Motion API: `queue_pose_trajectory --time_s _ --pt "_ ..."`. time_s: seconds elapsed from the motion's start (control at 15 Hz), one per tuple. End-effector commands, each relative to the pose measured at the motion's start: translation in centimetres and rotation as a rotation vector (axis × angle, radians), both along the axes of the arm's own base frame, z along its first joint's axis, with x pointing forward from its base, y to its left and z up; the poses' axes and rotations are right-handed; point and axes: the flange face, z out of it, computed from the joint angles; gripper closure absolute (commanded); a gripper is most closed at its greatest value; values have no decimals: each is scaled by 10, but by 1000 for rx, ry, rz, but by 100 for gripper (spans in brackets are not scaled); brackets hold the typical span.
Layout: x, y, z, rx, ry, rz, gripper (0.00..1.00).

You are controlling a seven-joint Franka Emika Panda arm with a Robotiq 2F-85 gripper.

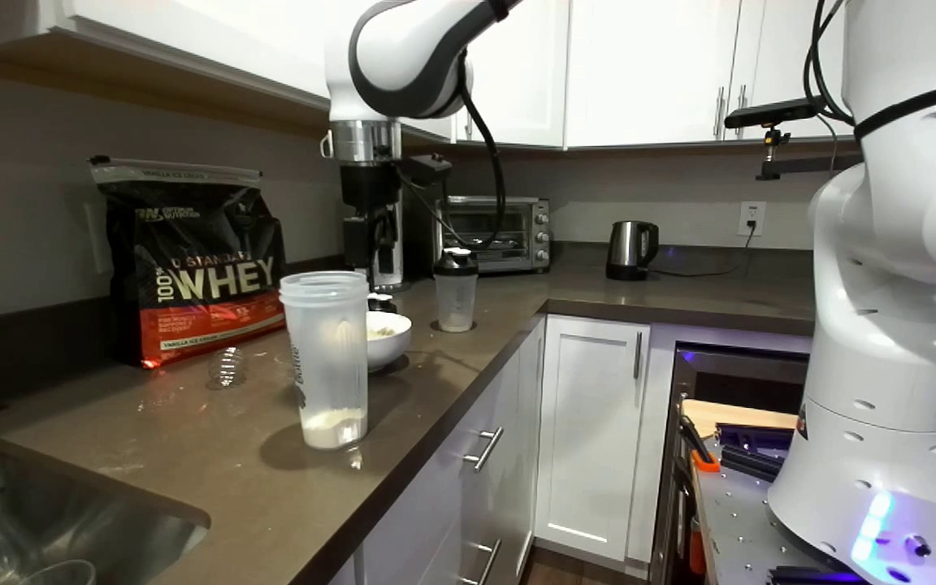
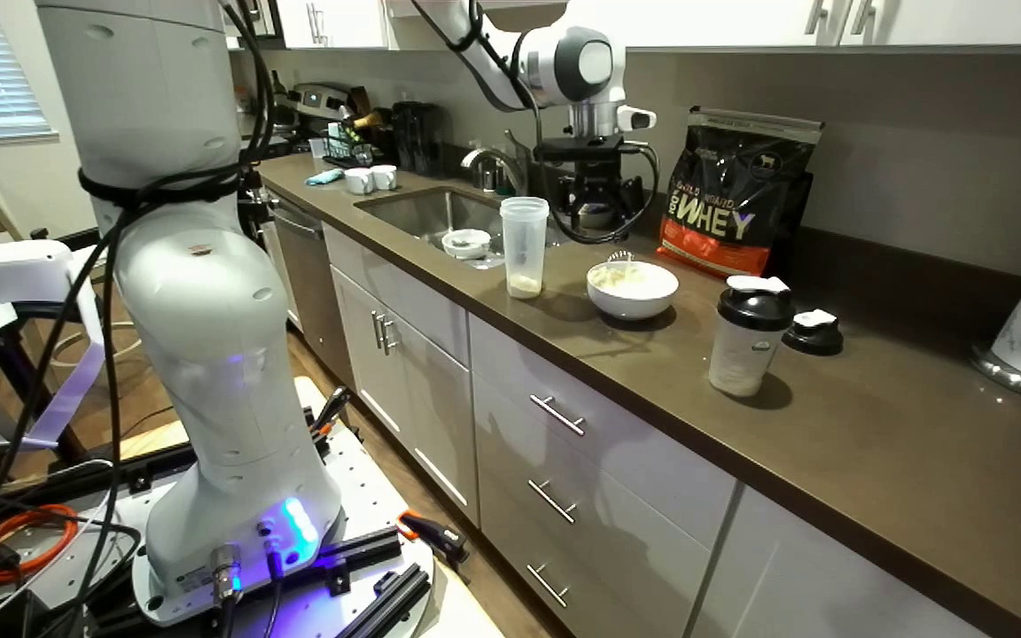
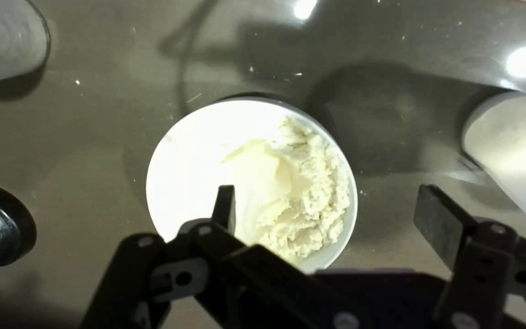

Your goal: Take a scoop of whey from the bowl and put it in the shaker bottle

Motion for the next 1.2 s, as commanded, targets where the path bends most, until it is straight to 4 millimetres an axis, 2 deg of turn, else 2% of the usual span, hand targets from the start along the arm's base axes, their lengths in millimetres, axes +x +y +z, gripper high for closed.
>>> queue_pose_trajectory --time_s 0.0,0.33,0.6,1.13 --pt "28 -8 -5 -53 27 72 0" --pt "55 -18 -16 -108 86 173 0" --pt "70 -22 -19 -95 39 174 0" --pt "78 -29 -30 -165 -101 206 0"
